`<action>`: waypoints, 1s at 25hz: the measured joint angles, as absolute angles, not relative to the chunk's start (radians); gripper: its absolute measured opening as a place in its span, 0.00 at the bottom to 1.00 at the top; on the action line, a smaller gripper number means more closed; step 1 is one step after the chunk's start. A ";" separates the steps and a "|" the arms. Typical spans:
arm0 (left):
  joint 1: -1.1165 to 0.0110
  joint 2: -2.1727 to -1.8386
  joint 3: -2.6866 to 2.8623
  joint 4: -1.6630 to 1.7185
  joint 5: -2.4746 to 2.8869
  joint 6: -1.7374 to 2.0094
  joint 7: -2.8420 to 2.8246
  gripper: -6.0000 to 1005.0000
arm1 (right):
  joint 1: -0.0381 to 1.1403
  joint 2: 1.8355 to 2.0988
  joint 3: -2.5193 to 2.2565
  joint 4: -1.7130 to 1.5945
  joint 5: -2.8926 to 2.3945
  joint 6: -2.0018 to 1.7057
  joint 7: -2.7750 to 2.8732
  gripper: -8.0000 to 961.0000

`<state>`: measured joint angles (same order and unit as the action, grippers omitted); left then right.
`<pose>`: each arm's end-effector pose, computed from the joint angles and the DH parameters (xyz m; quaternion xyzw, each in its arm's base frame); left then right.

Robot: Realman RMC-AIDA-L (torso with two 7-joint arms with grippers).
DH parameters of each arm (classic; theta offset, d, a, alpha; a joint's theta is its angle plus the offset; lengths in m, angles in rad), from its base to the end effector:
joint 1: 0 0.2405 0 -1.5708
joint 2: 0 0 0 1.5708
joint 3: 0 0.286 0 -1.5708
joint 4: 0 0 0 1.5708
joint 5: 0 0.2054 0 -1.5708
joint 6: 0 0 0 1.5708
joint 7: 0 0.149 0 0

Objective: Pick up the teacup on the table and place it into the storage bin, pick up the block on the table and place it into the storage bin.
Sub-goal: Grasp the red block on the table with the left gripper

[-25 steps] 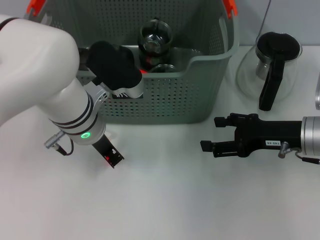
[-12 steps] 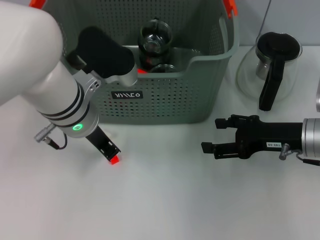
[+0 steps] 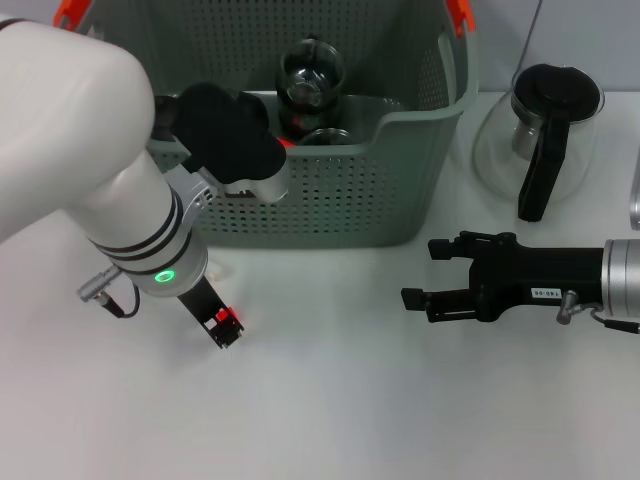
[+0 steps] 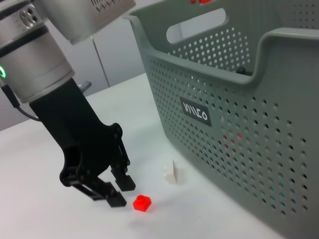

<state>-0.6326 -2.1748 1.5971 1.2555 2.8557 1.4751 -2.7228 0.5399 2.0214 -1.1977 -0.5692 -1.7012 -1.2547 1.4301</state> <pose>-0.2070 0.3545 -0.0754 -0.8873 -0.3036 0.2806 0.2044 0.2759 0.3555 -0.0590 -0.9521 0.2229 0.1713 0.1206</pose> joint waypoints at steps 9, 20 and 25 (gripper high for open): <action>-0.651 -2.172 1.606 1.225 2.856 1.449 -2.723 0.41 | 0.540 2.022 -1.200 -0.569 -1.701 -1.255 1.430 0.98; -0.688 -2.172 1.603 1.146 2.850 1.391 -2.731 0.57 | 0.540 2.022 -1.198 -0.569 -1.701 -1.255 1.430 0.98; -0.704 -2.172 1.598 1.117 2.848 1.386 -2.731 0.57 | 0.540 2.022 -1.195 -0.569 -1.701 -1.255 1.430 0.98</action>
<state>-0.7039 -2.1721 1.5983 1.1169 2.8485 1.3855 -2.7308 0.5399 2.0218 -1.1953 -0.5691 -1.7011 -1.2547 1.4299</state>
